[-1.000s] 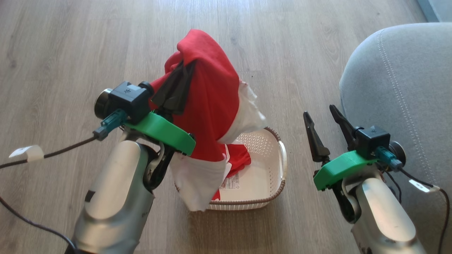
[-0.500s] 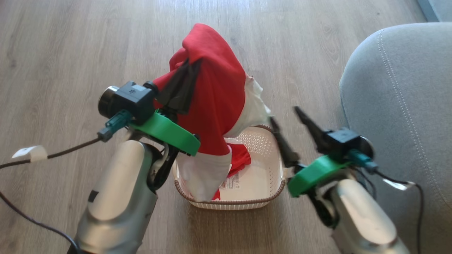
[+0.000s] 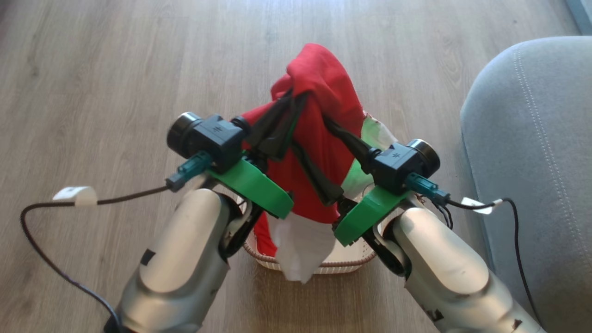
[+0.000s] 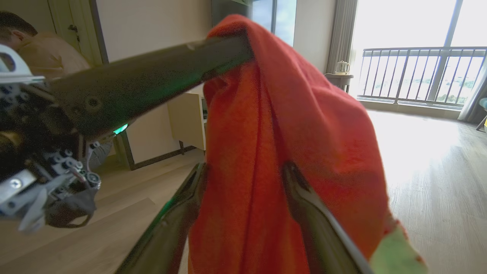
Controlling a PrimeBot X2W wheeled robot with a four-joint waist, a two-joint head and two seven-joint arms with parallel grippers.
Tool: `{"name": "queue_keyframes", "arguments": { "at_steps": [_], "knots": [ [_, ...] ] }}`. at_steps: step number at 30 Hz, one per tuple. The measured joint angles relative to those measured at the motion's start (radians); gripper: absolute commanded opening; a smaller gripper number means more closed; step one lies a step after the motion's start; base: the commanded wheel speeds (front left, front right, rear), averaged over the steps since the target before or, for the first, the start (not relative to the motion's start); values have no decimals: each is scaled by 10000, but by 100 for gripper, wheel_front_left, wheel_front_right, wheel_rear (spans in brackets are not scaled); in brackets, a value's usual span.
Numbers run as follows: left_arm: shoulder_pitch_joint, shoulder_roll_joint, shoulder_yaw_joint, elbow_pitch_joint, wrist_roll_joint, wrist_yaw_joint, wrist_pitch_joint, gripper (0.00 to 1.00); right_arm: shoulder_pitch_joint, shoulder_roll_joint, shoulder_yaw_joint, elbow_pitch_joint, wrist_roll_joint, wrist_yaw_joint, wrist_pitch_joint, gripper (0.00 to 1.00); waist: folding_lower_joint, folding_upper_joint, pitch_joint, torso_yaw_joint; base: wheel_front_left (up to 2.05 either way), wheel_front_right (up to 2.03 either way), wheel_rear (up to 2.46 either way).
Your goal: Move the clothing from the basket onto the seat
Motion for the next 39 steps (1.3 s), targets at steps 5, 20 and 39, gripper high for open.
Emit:
{"name": "queue_keyframes", "arguments": {
  "at_steps": [5,20,39],
  "knots": [
    [-65,4,-548,-165,-226,0,0,0,-215,-8,207,658,-2,0,0,100,0,0,-1,206,0,0,0],
    [-155,4,-1041,-167,-522,0,-31,1,-205,-13,-132,1866,516,0,0,0,0,0,13,445,0,0,0],
    [367,500,-1398,1137,-276,0,-73,100,710,-12,-2652,-182,-29,0,2,0,0,0,309,-1371,0,0,0]
  ]
}}
